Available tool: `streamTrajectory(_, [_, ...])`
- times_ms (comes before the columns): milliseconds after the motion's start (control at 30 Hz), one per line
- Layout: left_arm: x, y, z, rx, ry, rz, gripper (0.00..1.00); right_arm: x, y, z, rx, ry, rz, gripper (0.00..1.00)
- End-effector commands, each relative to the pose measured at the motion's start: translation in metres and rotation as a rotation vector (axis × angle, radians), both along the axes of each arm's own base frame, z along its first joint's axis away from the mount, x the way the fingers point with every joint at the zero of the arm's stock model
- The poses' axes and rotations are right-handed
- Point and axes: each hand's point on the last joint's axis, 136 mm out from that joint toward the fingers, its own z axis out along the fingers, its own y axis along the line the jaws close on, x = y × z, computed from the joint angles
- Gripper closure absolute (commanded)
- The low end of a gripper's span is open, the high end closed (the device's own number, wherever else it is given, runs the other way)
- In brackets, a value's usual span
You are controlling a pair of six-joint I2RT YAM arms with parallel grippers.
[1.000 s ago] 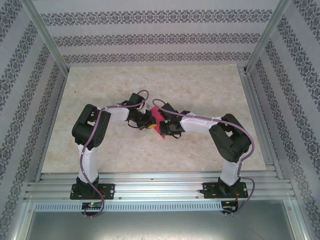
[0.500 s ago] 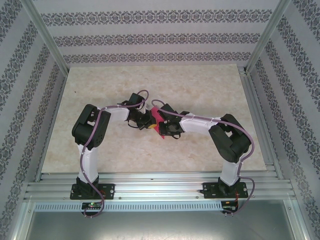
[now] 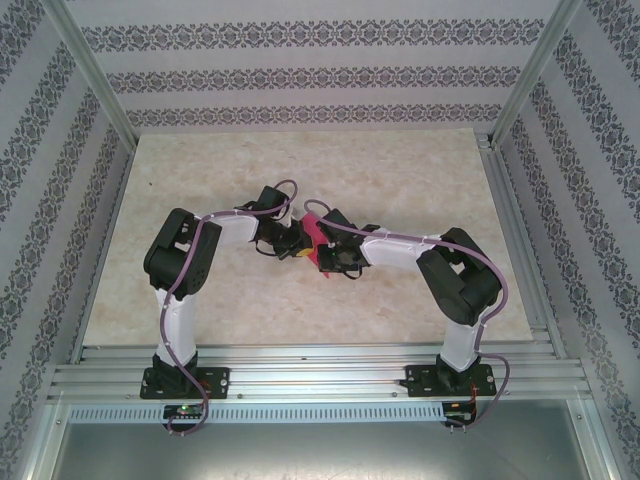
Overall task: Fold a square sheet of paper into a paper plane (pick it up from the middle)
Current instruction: Fold the wing for the fifth time at the center of the table.
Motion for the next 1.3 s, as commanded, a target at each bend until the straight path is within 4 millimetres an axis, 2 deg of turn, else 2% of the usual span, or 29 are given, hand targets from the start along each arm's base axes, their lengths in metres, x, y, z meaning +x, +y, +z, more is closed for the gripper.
streamTrajectory(0, [0.005, 0.009, -0.004, 0.040, -0.005, 0.034, 0.91, 0.000, -0.005, 0.007, -0.068, -0.033, 0.022, 0.87])
streamTrajectory(100, [0.005, 0.010, -0.004, 0.041, -0.001, 0.034, 0.91, 0.000, -0.007, 0.006, -0.129, -0.040, 0.044, 0.91])
streamTrajectory(267, [0.005, 0.010, -0.004, 0.043, -0.002, 0.033, 0.91, -0.003, -0.009, 0.005, -0.153, -0.036, 0.052, 0.87])
streamTrajectory(367, [0.005, 0.010, -0.003, 0.043, -0.002, 0.032, 0.91, -0.006, -0.007, 0.002, -0.134, -0.013, 0.068, 0.87])
streamTrajectory(533, [0.006, 0.009, -0.002, 0.042, -0.005, 0.034, 0.91, -0.007, -0.003, -0.001, -0.141, -0.021, 0.094, 0.99])
streamTrajectory(600, [0.006, 0.009, -0.001, 0.044, -0.008, 0.035, 0.91, -0.006, -0.001, 0.000, -0.140, -0.042, 0.110, 1.00])
streamTrajectory(733, [0.009, 0.009, 0.001, 0.037, -0.012, 0.040, 0.91, -0.005, -0.005, 0.000, -0.226, -0.083, 0.159, 1.00])
streamTrajectory(900, [0.011, 0.009, 0.007, 0.030, -0.021, 0.043, 0.90, -0.003, -0.002, 0.012, -0.317, -0.162, 0.226, 1.00])
streamTrajectory(1000, [0.012, 0.009, 0.009, 0.029, -0.026, 0.046, 0.89, -0.005, -0.003, 0.006, -0.377, -0.146, 0.260, 1.00])
streamTrajectory(1100, [0.015, 0.010, 0.011, 0.023, -0.030, 0.054, 0.89, -0.008, 0.001, 0.004, -0.404, -0.156, 0.282, 0.98])
streamTrajectory(1267, [0.015, 0.011, 0.009, 0.021, -0.026, 0.053, 0.90, -0.005, 0.013, 0.012, -0.249, -0.149, 0.214, 0.84])
